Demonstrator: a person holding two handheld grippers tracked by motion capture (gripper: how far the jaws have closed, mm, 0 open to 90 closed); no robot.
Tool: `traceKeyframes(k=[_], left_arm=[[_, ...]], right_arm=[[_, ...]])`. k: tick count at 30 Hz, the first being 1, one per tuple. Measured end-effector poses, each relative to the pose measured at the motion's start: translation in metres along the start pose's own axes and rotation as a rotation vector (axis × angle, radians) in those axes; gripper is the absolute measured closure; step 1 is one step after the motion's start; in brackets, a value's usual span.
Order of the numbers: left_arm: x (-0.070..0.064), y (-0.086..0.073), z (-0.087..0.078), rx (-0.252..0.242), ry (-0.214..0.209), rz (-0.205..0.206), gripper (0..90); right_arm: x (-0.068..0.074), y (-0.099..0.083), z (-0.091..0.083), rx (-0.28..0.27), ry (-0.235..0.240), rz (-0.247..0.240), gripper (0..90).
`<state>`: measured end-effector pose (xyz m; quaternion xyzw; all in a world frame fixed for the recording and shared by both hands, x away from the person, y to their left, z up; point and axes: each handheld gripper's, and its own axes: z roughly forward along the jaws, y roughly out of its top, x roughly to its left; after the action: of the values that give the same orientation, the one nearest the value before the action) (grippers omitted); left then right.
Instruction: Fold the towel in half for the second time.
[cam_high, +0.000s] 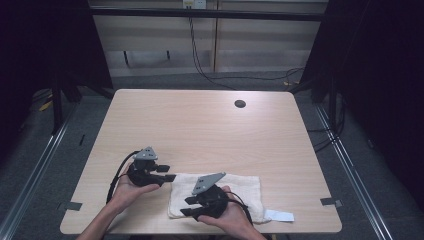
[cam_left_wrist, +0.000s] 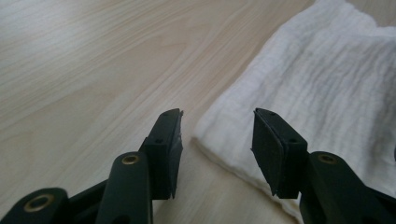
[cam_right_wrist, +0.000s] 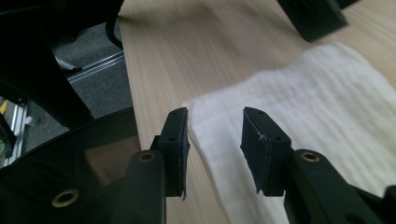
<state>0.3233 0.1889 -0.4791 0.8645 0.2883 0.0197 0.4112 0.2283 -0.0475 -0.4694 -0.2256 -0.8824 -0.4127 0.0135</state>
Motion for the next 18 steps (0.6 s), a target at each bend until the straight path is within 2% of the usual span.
traceKeyframes(k=[3,7,11,16,18], left_arm=[[0.004,0.000,0.000,-0.006,-0.003,-0.020,51.8],[0.002,-0.001,0.001,0.001,0.000,-0.010,51.1],[0.001,-0.001,0.003,0.015,0.007,-0.008,49.7],[0.001,-0.002,0.002,0.015,0.003,-0.014,48.6],[0.000,-0.002,0.001,0.007,0.000,-0.022,48.3]], right_arm=[[0.000,0.009,0.013,0.030,0.022,-0.027,61.6],[-0.003,0.015,0.024,0.043,0.039,-0.029,62.4],[-0.002,0.015,0.033,0.047,0.055,-0.034,62.4],[0.002,0.013,0.042,0.046,0.044,-0.042,65.1],[0.004,0.010,0.045,0.058,0.048,-0.051,61.2]])
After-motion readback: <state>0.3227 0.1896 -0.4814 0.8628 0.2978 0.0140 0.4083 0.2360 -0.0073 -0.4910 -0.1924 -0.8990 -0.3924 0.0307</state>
